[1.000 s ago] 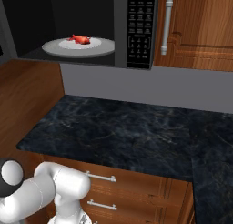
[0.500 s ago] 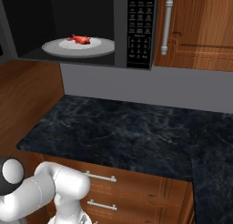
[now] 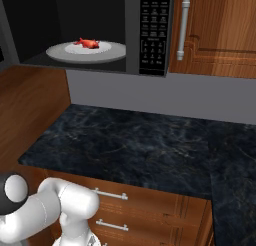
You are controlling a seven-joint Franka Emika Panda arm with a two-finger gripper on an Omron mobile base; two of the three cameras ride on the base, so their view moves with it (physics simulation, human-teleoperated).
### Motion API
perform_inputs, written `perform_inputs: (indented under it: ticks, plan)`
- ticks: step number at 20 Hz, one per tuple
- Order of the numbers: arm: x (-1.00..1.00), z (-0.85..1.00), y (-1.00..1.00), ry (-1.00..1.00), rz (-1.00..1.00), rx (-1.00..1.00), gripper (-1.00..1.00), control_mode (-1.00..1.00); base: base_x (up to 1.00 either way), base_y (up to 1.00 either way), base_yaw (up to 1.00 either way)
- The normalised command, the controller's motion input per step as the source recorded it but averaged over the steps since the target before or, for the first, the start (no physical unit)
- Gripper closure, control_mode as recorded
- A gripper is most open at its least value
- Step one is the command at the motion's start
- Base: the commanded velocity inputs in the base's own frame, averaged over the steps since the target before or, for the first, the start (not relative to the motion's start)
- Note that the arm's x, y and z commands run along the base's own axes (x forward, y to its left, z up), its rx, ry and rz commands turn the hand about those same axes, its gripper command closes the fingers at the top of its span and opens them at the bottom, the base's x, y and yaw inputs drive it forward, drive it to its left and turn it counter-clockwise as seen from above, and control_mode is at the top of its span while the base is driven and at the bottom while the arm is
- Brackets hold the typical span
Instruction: Transport the fish from the fridge to the microwave and turn on the microwave.
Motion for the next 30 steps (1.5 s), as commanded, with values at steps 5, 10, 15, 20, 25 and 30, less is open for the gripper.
perform_inputs:
  ticks: [5, 10, 15, 20, 25, 30]
  plan:
    - [0.30, 0.00, -0.31, 0.00, -0.04, 0.00, -1.00, -1.00, 0.00, 0.00, 0.00]
    - [0.29, 0.00, -0.32, 0.00, -0.05, 0.00, -1.00, -1.00, 0.00, 0.00, 0.00]
    - [0.29, 0.00, -0.34, 0.00, -0.06, 0.00, -1.00, -1.00, 0.00, 0.00, 0.00]
    - [0.32, 0.00, -0.33, 0.00, -0.07, 0.00, -1.00, -1.00, 0.00, 0.00, 0.00]
    - [0.37, 0.00, -0.30, 0.01, -0.08, 0.00, -1.00, -1.00, 0.00, 0.00, 0.00]
    - [0.36, 0.00, -0.29, 0.00, -0.08, 0.00, -1.00, -1.00, 0.00, 0.00, 0.00]
